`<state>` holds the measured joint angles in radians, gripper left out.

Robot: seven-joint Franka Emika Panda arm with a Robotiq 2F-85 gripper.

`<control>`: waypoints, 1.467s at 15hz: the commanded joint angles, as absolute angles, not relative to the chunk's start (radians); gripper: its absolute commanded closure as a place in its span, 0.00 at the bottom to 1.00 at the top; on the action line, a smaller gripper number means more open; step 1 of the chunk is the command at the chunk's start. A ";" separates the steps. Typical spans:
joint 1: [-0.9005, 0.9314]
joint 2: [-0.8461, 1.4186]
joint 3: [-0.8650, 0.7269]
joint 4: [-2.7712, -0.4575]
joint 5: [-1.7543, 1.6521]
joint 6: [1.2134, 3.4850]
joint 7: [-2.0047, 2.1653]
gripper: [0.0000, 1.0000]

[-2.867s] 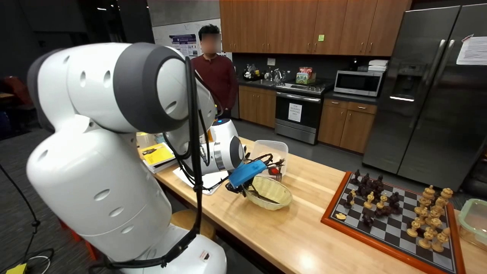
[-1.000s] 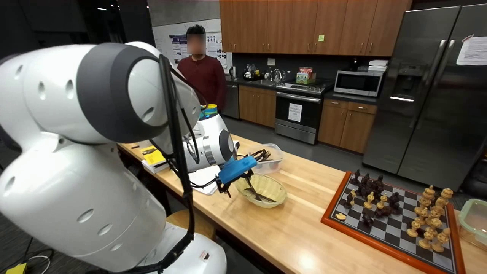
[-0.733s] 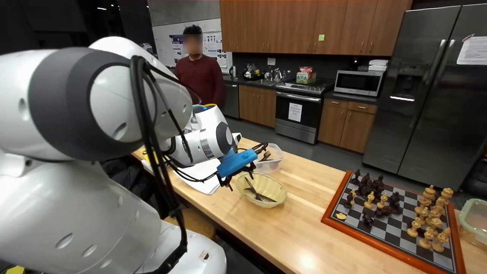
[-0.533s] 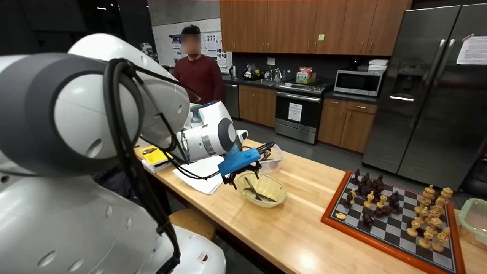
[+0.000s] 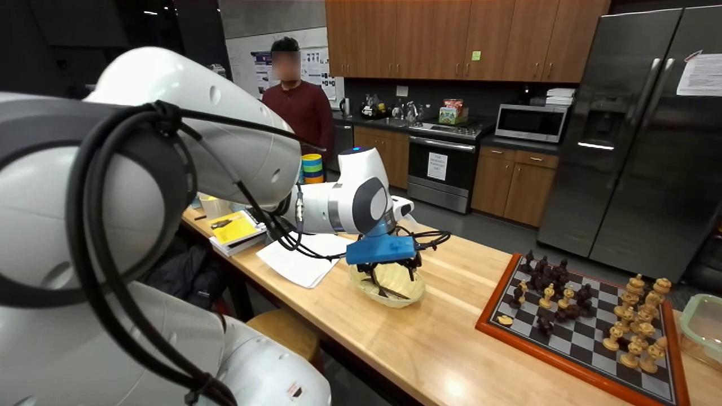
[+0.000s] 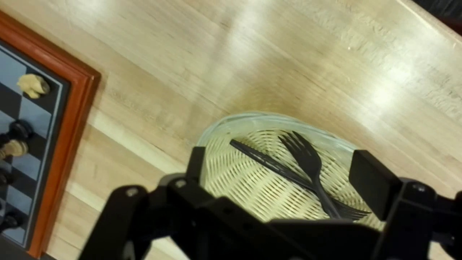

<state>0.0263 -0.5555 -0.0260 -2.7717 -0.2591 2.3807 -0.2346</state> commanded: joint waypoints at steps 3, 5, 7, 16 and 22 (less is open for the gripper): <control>-0.023 -0.614 -0.111 -2.781 -0.162 2.421 -0.215 0.00; -0.034 -0.617 -0.153 -2.783 -0.133 2.470 -0.247 0.00; -0.035 -0.594 -0.125 -2.770 -0.148 2.447 -0.233 0.00; -0.038 -0.597 -0.138 -2.771 -0.143 2.461 -0.235 0.00; -0.038 -0.597 -0.138 -2.772 -0.143 2.462 -0.235 0.00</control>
<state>-0.0284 -0.5968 -0.1497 -2.7731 -0.1536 2.4650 -0.2282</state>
